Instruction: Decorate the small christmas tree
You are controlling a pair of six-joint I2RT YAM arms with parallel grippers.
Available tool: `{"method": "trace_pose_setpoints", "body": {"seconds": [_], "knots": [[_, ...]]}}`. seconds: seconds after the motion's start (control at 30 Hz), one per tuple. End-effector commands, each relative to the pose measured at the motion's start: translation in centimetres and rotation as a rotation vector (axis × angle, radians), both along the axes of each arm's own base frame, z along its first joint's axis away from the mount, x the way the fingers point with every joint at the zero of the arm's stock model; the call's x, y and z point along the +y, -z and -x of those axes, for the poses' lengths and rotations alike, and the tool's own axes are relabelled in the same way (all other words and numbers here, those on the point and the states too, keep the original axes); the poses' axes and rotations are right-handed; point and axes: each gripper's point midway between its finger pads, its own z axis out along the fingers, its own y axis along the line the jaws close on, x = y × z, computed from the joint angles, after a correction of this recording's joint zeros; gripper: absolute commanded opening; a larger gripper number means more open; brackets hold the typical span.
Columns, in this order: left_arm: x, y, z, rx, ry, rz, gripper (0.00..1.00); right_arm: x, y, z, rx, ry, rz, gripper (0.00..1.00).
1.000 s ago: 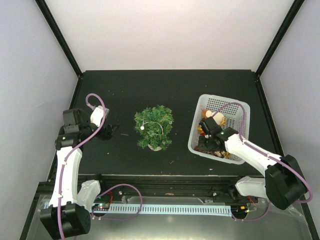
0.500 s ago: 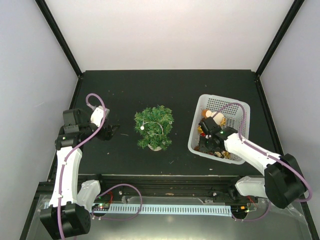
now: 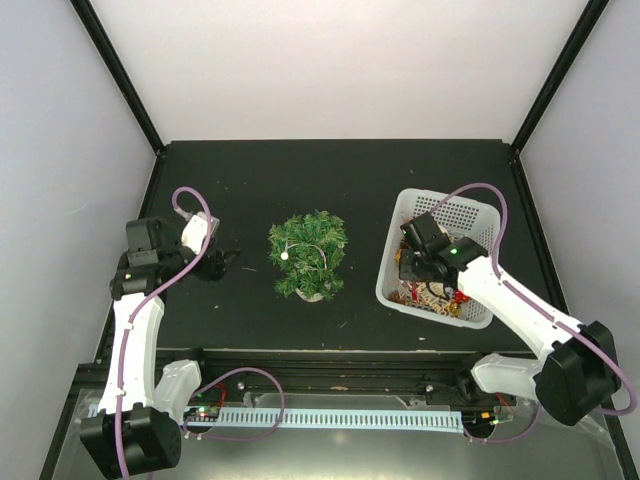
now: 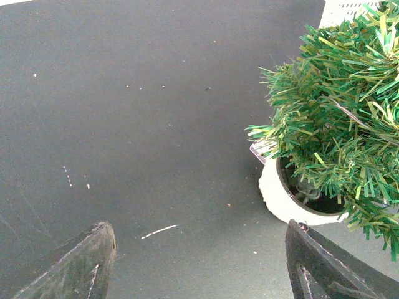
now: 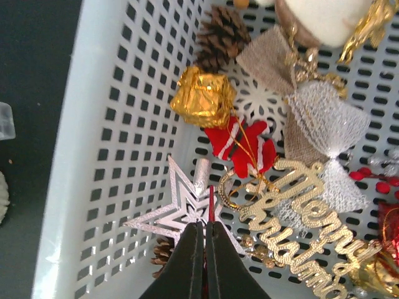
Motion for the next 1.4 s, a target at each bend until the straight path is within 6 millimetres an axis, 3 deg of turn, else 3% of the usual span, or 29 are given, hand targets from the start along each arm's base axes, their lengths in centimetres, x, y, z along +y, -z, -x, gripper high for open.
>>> {"method": "trace_pose_setpoints", "body": {"seconds": [0.0, 0.3, 0.6, 0.73, 1.07, 1.37], "knots": [[-0.1, -1.0, 0.0, -0.020, 0.018, 0.006, 0.75, -1.0, -2.0, -0.6, -0.052, 0.011, 0.036, 0.01], [0.1, -1.0, 0.1, -0.031, 0.010, 0.004, 0.76, -1.2, -6.0, -1.5, -0.185, 0.037, -0.017, 0.01], [0.1, -1.1, 0.2, -0.047, 0.009, 0.004, 0.76, -1.3, -14.0, -1.7, -0.455, 0.009, -0.136, 0.01], [0.0, -1.3, 0.3, -0.058, 0.009, 0.003, 0.76, -0.6, -16.4, -1.3, -0.531, -0.040, -0.203, 0.01], [-0.3, -1.3, 0.6, -0.082, 0.034, 0.009, 0.77, 2.6, -21.9, -0.8, -0.640, -0.242, -0.292, 0.01], [-0.3, -1.3, 0.6, -0.094, 0.033, 0.003, 0.77, 8.9, -26.6, -1.1, -0.676, -0.429, -0.329, 0.01]]}}
